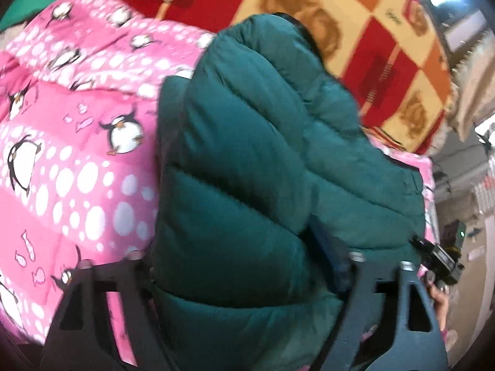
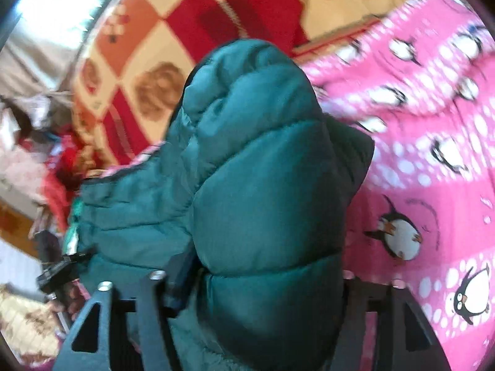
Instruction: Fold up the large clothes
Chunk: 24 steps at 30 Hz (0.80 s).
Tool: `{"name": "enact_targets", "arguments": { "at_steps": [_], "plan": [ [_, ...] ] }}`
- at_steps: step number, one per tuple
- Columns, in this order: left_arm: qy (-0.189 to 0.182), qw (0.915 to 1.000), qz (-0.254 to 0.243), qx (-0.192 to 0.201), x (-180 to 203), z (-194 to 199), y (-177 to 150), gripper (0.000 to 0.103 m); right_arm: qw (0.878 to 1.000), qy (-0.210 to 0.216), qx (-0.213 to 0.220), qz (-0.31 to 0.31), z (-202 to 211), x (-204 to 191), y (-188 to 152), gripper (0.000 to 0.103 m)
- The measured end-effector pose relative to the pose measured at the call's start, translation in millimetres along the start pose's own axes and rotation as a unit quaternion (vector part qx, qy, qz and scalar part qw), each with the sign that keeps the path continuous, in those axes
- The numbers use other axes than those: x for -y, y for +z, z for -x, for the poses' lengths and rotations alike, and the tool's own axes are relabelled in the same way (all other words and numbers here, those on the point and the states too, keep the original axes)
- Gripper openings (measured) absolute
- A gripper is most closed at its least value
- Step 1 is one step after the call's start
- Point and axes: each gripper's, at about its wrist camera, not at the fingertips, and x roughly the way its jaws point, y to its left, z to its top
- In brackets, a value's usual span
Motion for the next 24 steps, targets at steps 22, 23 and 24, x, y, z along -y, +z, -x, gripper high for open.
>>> {"name": "enact_targets", "arguments": {
  "at_steps": [22, 23, 24],
  "plan": [
    [0.162, 0.963, -0.118, 0.181, 70, 79, -42, 0.098, 0.984, -0.121, 0.117, 0.054, 70, -56, -32, 0.085],
    [0.162, 0.962, -0.12, 0.184, 75, 79, -47, 0.098, 0.984, -0.121, 0.12, 0.056, 71, -61, -34, 0.085],
    [0.163, 0.9611, -0.124, 0.186, 79, 78, -52, 0.098, 0.983, -0.124, 0.123, 0.06, 70, -68, -38, 0.085]
  ]
}}
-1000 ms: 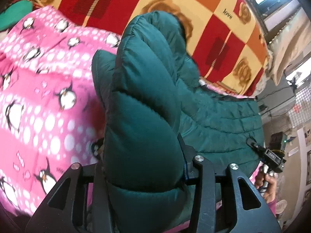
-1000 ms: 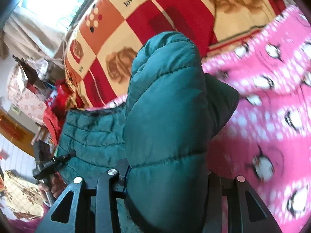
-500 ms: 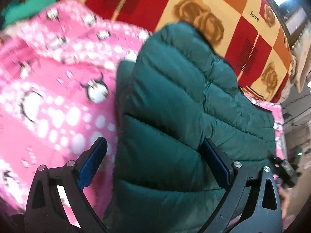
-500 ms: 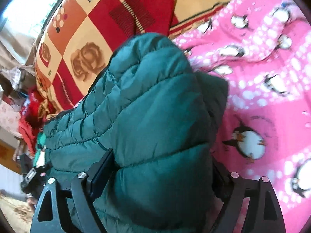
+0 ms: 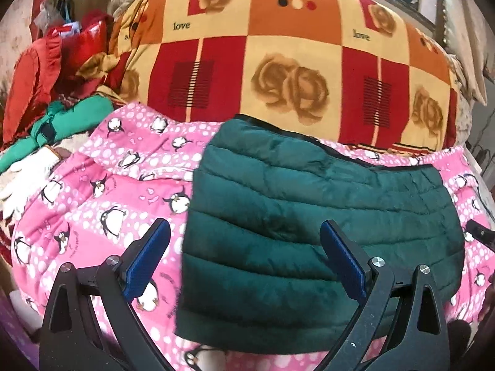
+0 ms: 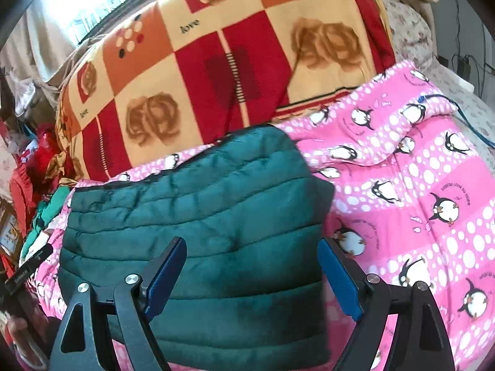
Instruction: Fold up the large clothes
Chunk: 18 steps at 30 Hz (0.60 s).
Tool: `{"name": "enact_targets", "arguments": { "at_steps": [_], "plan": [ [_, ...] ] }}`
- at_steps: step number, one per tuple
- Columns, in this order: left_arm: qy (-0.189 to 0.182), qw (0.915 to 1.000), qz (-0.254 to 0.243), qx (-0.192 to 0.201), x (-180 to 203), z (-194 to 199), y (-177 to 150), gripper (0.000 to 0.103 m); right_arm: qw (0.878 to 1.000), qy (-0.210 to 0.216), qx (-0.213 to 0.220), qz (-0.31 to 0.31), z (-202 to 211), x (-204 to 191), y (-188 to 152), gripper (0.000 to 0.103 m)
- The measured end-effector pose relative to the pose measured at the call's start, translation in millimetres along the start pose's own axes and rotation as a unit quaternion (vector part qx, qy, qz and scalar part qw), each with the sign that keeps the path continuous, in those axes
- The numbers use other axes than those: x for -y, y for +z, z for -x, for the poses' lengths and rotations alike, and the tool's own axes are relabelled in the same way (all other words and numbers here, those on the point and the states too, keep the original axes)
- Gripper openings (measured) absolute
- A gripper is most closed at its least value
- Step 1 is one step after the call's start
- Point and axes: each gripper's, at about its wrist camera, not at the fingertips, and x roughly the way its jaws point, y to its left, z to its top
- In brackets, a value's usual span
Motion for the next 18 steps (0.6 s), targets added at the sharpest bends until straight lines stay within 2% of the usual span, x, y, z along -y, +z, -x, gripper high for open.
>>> {"name": "enact_targets", "arguments": {
  "at_steps": [8, 18],
  "plan": [
    [0.007, 0.9996, -0.026, 0.004, 32, 9, -18, 0.098, 0.998, -0.033, 0.016, 0.041, -1, -51, -23, 0.085],
    [0.016, 0.9993, -0.034, 0.002, 44, 10, -34, 0.098, 0.996, -0.035, 0.021, 0.074, -9, -92, -45, 0.085]
  ]
}}
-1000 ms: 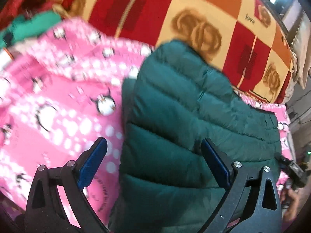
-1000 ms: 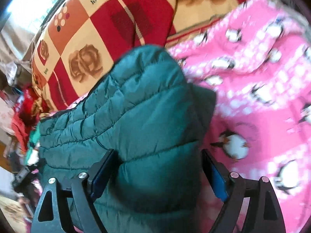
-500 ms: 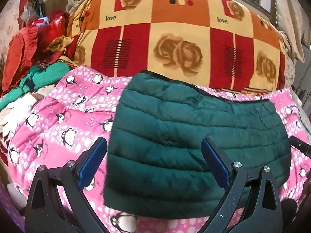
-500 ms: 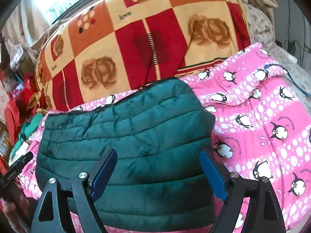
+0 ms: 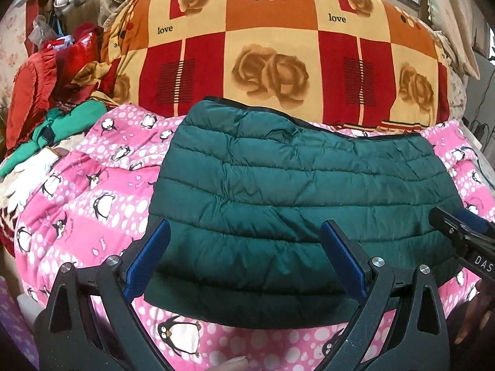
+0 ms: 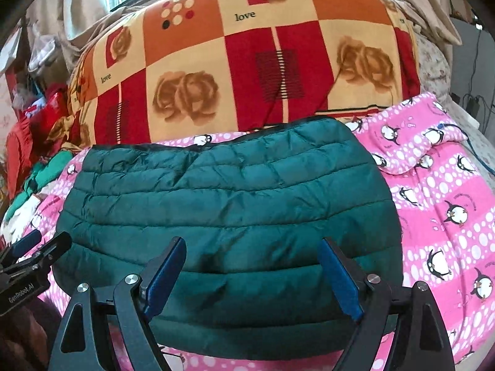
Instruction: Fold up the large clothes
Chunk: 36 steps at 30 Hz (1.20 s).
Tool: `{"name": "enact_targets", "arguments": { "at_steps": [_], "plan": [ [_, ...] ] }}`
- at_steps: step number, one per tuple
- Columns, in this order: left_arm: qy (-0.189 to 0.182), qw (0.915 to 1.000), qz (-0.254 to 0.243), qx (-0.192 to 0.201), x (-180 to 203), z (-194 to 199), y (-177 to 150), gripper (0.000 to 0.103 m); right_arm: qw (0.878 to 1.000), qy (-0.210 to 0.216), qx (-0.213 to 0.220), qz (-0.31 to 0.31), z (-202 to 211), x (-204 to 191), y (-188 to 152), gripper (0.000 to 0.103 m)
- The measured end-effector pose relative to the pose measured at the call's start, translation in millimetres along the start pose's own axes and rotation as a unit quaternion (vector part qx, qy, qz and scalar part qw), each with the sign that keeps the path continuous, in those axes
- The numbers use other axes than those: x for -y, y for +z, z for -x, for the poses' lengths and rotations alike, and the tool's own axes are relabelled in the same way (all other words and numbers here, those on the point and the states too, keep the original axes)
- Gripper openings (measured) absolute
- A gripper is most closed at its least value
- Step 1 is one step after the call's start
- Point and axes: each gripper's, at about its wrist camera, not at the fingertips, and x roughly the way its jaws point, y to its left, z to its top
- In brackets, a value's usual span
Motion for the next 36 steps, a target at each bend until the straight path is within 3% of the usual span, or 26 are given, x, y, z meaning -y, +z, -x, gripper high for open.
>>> {"name": "enact_targets", "arguments": {
  "at_steps": [9, 36],
  "plan": [
    [0.009, 1.0, 0.0, -0.001, 1, -2, -6, 0.098, 1.0, -0.007, 0.002, 0.02, -3, -20, -5, 0.089],
    [0.01, 0.9999, 0.01, -0.01, -5, -11, -8, 0.098, 0.999, -0.016, -0.008, 0.038, -13, -29, -8, 0.089]
  ]
}}
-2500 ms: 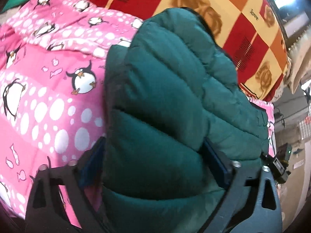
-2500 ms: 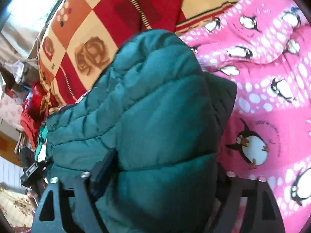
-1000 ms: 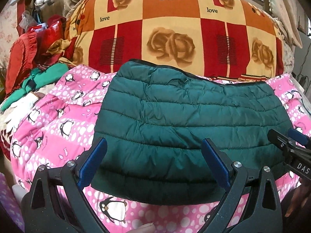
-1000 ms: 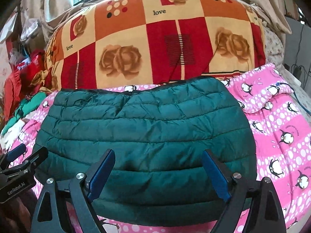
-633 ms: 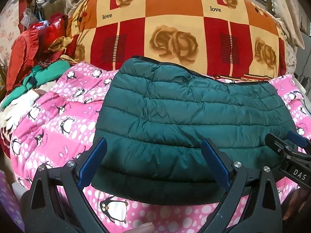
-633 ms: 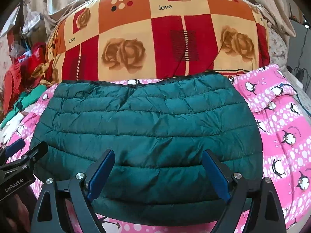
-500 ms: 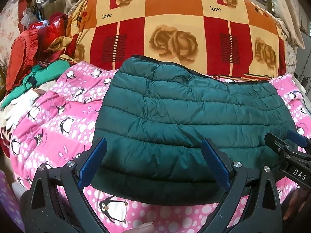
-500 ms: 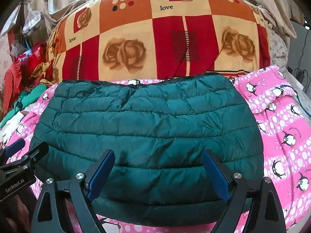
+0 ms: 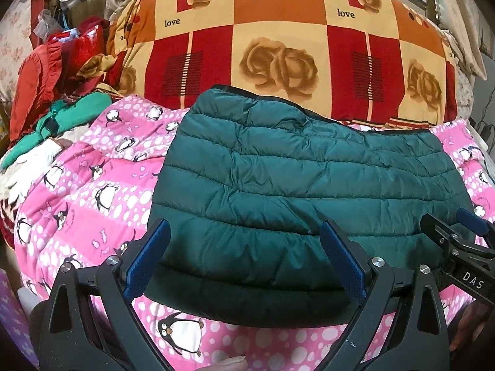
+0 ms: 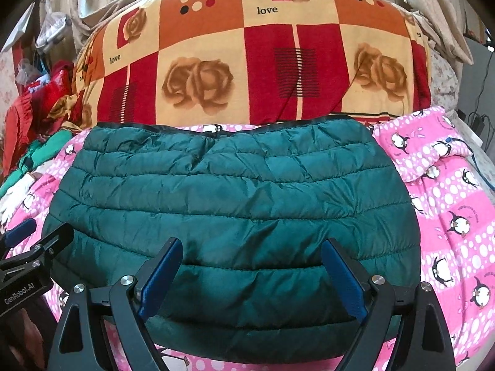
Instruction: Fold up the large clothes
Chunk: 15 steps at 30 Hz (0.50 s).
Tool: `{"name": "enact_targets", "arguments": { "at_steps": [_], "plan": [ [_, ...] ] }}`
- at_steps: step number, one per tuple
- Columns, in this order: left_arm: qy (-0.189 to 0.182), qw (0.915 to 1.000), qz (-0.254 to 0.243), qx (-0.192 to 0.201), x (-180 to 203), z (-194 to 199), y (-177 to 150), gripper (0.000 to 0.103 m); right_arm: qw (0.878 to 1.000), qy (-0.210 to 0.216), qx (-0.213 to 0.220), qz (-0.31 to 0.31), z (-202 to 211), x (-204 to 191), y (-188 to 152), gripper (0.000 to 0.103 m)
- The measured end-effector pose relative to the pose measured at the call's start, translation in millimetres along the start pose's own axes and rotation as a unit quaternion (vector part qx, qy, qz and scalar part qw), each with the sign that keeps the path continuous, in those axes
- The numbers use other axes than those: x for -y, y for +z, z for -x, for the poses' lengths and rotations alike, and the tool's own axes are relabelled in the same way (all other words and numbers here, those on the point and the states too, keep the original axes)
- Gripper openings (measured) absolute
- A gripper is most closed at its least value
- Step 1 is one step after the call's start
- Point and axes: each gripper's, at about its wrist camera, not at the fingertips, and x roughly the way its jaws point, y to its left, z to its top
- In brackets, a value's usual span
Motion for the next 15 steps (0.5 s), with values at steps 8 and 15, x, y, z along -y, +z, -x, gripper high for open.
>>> {"name": "enact_targets", "arguments": {
  "at_steps": [8, 15],
  "plan": [
    [-0.002, 0.9999, 0.005, -0.009, -1.3, -3.9, -0.2, 0.098, 1.0, -0.006, -0.007, 0.001, -4.1, 2.3, -1.1, 0.089],
    [-0.005, 0.9998, 0.012, -0.014, -4.1, -5.9, 0.3, 0.098, 1.0, -0.006, -0.012, -0.003, -7.0, 5.7, -1.2, 0.089]
  ]
}}
